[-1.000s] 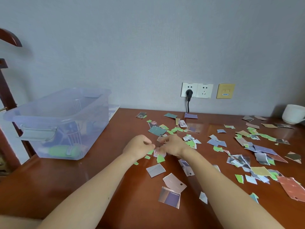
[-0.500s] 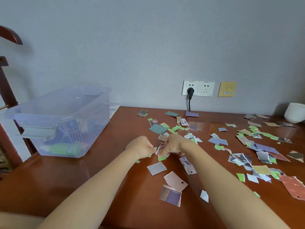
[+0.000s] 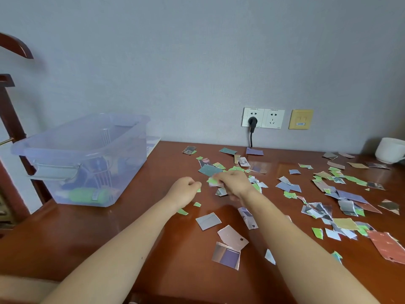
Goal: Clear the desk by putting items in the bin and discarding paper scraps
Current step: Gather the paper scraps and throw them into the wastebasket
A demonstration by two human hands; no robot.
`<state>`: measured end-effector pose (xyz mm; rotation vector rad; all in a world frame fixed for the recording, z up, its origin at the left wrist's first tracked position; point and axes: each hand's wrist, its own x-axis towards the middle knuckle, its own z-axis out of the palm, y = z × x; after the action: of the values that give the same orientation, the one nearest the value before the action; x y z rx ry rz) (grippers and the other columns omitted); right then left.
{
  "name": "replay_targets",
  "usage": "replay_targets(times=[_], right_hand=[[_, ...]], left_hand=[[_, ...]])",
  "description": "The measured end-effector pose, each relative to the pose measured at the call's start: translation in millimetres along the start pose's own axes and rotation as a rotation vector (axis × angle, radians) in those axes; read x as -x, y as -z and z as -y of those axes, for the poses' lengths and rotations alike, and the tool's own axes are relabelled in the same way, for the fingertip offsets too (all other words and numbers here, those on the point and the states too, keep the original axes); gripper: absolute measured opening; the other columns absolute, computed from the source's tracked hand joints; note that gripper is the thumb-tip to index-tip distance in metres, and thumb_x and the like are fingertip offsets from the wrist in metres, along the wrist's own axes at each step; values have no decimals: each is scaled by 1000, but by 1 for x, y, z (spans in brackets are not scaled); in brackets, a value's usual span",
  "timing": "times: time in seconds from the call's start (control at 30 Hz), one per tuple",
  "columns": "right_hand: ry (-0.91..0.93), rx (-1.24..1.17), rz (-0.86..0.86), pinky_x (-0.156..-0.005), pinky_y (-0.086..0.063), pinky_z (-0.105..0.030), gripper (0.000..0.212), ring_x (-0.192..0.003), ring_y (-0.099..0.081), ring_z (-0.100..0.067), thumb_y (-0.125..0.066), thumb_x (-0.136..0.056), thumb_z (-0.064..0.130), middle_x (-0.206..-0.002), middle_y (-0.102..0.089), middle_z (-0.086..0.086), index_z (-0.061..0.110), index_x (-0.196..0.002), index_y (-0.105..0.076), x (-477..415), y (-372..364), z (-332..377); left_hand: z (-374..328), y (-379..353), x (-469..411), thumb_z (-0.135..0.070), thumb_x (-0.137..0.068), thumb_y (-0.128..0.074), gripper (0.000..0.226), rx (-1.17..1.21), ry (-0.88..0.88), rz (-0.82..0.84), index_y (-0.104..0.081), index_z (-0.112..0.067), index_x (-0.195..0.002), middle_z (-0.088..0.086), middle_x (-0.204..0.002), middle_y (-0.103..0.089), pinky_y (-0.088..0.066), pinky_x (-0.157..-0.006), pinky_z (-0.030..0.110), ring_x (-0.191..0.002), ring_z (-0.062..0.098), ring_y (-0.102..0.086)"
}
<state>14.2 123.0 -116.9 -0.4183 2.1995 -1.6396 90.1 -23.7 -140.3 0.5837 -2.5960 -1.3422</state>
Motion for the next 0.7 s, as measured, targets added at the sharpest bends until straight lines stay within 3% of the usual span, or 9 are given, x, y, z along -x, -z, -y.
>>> replay_targets(times=[0.07, 0.17, 0.2, 0.43, 0.5, 0.6, 0.7], right_hand=[[-95, -209, 27, -43, -10, -19, 25, -43, -16, -11, -55, -89, 16, -49, -29, 2, 17, -67, -43, 0, -2, 0], [-217, -448, 110, -36, -13, -16, 4, -42, -22, -9, -51, -90, 18, -53, -44, -1, 15, -90, -54, 3, -9, -2], [-238, -500, 133, -34, -15, -15, 7, -41, -24, -8, -50, -91, 19, -54, -46, -1, 16, -95, -54, 4, -11, -4], [-243, -659, 156, -35, -20, -14, 16, -45, -33, -9, -41, -87, 19, -57, -49, -1, 15, -91, -56, 8, -15, -9], [-241, -681, 155, -34, -19, -14, 17, -46, -33, -9, -38, -86, 18, -59, -49, -2, 15, -90, -55, 8, -16, -11], [-245, -704, 122, -34, -18, -14, 16, -43, -34, -9, -36, -85, 16, -58, -50, -2, 14, -88, -52, 7, -17, -12], [-282, -698, 64, -33, -19, -13, 16, -41, -33, -9, -36, -86, 15, -54, -50, -1, 15, -82, -51, 6, -18, -13]], left_hand=[[-4, 3, 6, -25, -97, -40, 20, 209, 100, 43, -55, -11, -97, 4, -75, -44, -25, -39, 19, -49, 10, -29], [-8, 5, 14, -20, -94, -36, 18, 313, 158, 69, -53, -13, -90, 5, -76, -51, -22, -34, 17, -42, 7, -26], [-9, 6, 15, -19, -93, -35, 19, 332, 172, 75, -52, -13, -87, 5, -76, -51, -22, -34, 17, -40, 7, -25], [-6, 12, 20, -26, -95, -27, 28, 488, 250, 99, -44, -16, -75, 1, -61, -42, -21, -36, 19, -40, 8, -23], [-7, 12, 22, -34, -98, -28, 36, 463, 239, 92, -38, -18, -66, 0, -57, -35, -22, -39, 20, -41, 9, -23], [-6, 7, 26, -29, -97, -31, 34, 315, 161, 49, -36, -18, -65, -2, -58, -32, -23, -41, 20, -45, 9, -26], [0, 1, 29, -27, -94, -39, 28, -33, -34, 34, -54, -13, -75, -1, -68, -51, -40, -54, 25, -60, 12, -47]])
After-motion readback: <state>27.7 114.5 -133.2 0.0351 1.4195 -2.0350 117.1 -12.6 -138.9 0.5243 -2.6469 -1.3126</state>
